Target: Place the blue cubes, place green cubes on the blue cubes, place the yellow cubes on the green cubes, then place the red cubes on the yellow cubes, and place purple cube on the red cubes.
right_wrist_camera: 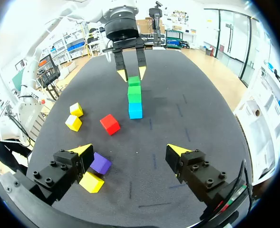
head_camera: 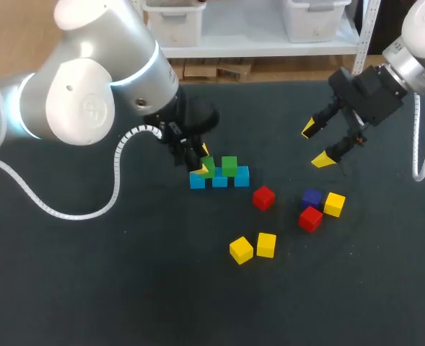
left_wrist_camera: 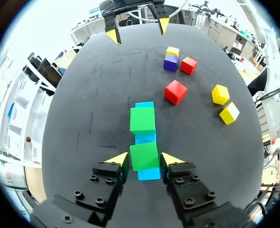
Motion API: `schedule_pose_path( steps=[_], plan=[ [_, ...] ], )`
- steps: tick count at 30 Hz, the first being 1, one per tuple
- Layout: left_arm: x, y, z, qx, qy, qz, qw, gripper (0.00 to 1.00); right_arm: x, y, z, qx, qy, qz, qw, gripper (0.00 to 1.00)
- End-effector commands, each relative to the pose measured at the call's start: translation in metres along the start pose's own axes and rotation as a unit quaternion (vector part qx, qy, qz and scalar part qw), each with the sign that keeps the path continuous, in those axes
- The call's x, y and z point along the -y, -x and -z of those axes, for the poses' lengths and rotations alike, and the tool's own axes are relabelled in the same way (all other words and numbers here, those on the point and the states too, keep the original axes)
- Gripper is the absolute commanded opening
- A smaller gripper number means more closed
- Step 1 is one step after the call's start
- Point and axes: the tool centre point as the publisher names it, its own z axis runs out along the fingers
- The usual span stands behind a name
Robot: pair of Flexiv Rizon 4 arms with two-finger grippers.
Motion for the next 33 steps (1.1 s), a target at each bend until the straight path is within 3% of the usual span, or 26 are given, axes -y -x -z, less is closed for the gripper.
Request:
schedule_pose_path(
  steps=[1,8,11,14,15,23,33],
  plan=[
    [-0.001,-0.001,0.000,0.000,-0.002,0.000,1.000,0.41,0.001,0.000,0.000,0.001,0.001,0.001,1.000,1.00],
    [0.000,-0.004,0.002,-0.002,0.000,0.002,1.000,0.43,0.001,0.000,0.000,0.001,0.001,0.001,1.000,1.00],
    [0.001,-0.004,0.004,-0.003,0.002,0.008,1.000,0.49,0.001,0.000,0.000,0.001,0.001,0.001,1.000,1.00],
    [0.002,-0.005,0.010,-0.002,0.006,0.017,1.000,0.94,0.001,0.000,0.000,0.001,0.001,0.001,1.000,1.00],
    [0.002,-0.006,0.013,-0.002,0.008,0.021,1.000,1.00,0.001,0.000,0.000,0.001,0.001,0.001,1.000,1.00],
    [0.003,-0.012,0.035,0.002,0.037,0.055,0.998,1.00,0.001,0.000,0.000,0.001,0.001,0.001,1.000,1.00],
    [0.020,-0.024,0.053,0.001,0.055,0.069,0.996,1.00,0.001,0.000,0.000,0.001,0.001,0.001,1.000,1.00]
  ],
)
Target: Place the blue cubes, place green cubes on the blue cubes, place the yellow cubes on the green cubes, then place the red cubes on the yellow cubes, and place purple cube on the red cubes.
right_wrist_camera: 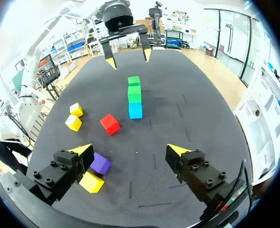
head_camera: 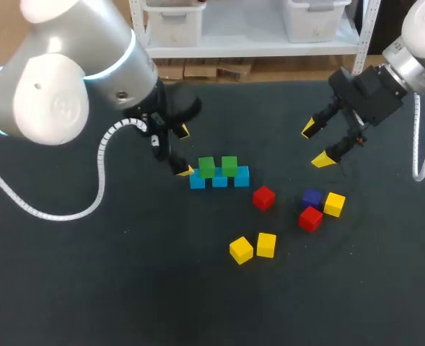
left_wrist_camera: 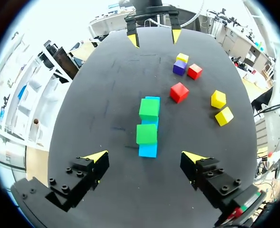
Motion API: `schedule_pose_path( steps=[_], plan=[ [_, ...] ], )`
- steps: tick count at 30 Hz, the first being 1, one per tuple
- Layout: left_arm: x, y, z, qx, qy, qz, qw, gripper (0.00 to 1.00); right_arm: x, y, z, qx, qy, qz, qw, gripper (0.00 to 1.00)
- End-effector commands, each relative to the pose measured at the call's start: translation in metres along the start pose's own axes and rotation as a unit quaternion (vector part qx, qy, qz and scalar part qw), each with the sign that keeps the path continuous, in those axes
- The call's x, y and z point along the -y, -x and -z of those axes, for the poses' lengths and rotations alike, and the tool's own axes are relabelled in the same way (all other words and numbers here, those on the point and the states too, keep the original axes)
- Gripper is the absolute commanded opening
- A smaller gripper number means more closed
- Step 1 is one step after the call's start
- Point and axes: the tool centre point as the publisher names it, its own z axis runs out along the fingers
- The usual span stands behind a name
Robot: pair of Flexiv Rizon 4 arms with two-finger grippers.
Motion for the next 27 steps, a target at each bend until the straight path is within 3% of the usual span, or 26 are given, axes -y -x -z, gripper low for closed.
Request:
schedule_pose_path(
  steps=[1,7,14,19,27],
  plan=[
    [0.012,-0.009,0.008,0.007,0.014,0.001,1.000,1.00,0.001,0.000,0.000,0.001,0.001,0.001,1.000,1.00],
    [0.019,-0.021,0.011,0.013,0.018,0.041,0.999,1.00,0.001,0.000,0.000,0.001,0.001,0.001,1.000,1.00],
    [0.029,-0.046,0.023,0.054,0.022,0.100,0.993,1.00,0.001,0.000,0.000,0.001,0.001,0.001,1.000,1.00],
    [0.033,-0.063,0.036,0.104,0.030,0.093,0.990,1.00,0.001,0.000,0.000,0.001,0.001,0.001,1.000,1.00],
    [0.035,-0.082,0.049,0.121,0.033,0.057,0.990,1.00,0.001,0.000,0.000,0.001,0.001,0.001,1.000,1.00]
  ],
)
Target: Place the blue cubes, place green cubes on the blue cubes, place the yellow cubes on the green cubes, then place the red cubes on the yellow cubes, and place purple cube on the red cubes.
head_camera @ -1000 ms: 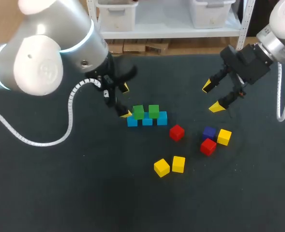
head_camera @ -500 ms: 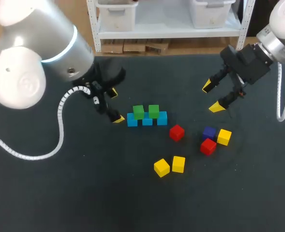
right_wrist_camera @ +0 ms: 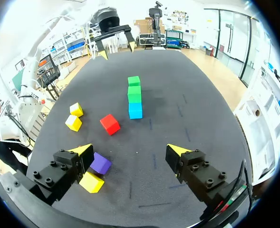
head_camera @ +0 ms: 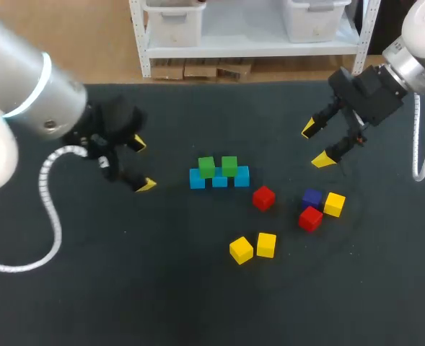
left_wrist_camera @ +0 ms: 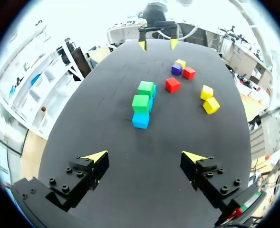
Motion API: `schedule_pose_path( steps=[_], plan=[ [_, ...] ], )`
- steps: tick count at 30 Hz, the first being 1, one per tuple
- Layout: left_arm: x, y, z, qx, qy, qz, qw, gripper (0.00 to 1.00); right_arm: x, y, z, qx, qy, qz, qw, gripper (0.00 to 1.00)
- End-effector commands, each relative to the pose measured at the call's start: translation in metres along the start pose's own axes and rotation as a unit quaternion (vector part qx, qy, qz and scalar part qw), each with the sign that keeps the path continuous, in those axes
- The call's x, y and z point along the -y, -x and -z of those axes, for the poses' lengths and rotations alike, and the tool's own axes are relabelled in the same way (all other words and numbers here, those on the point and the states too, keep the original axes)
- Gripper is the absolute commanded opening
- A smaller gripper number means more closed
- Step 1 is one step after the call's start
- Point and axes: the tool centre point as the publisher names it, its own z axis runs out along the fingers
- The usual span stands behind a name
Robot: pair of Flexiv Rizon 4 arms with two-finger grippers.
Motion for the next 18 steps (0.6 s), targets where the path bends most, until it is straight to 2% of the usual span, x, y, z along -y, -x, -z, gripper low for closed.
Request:
schedule_pose_path(
  steps=[1,5,11,14,18],
  plan=[
    [0.003,-0.011,0.011,0.050,0.002,-0.002,0.999,1.00,0.001,0.000,0.000,0.001,0.001,0.001,1.000,1.00],
    [0.003,-0.011,0.011,0.050,0.002,-0.002,0.999,1.00,0.002,0.005,-0.003,0.002,-0.009,0.005,1.000,1.00],
    [0.003,-0.011,0.011,0.050,0.002,-0.002,0.999,1.00,0.004,0.032,-0.016,-0.017,-0.056,0.026,0.998,1.00],
    [0.003,-0.011,0.011,0.050,0.002,-0.002,0.999,1.00,0.000,0.044,-0.029,-0.004,-0.058,0.027,0.998,1.00],
    [0.003,-0.011,0.011,0.050,0.002,-0.002,0.999,1.00,-0.005,0.056,-0.048,0.017,-0.040,0.032,0.999,1.00]
  ],
)
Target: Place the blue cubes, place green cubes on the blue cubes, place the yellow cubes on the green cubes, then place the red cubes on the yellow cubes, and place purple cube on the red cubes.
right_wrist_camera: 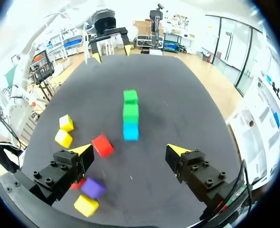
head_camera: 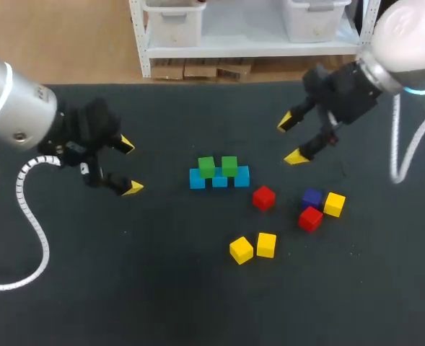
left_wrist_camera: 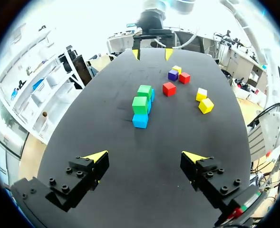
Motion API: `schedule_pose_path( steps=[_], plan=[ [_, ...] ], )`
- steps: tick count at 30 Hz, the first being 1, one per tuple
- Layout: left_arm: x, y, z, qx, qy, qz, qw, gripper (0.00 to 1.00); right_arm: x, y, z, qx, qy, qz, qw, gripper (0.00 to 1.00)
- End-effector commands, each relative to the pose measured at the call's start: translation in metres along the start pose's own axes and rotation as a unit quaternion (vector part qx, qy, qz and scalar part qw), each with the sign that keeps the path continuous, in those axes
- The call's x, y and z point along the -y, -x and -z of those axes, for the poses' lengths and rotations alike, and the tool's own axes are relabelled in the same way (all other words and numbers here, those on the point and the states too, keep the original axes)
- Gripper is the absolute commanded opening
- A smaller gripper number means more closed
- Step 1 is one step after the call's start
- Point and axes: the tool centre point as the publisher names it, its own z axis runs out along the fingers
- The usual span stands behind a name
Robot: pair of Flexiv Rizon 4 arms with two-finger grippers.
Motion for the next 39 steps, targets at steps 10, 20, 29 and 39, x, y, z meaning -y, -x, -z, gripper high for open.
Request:
schedule_pose_path(
  steps=[10,20,29,39],
  plan=[
    [0.000,-0.002,0.001,0.005,0.000,-0.001,1.000,1.00,-0.012,0.023,-0.047,0.009,0.025,-0.004,1.000,1.00],
    [0.000,-0.002,0.001,0.005,0.000,-0.001,1.000,1.00,-0.007,0.034,-0.070,0.003,0.025,-0.021,0.999,1.00],
    [0.000,-0.002,0.001,0.005,0.000,-0.001,1.000,1.00,-0.008,0.036,-0.081,0.001,0.027,-0.029,0.999,1.00],
    [0.000,-0.002,0.001,0.005,0.000,-0.001,1.000,1.00,-0.002,0.033,-0.082,-0.002,0.023,-0.030,0.999,0.70]
  ],
)
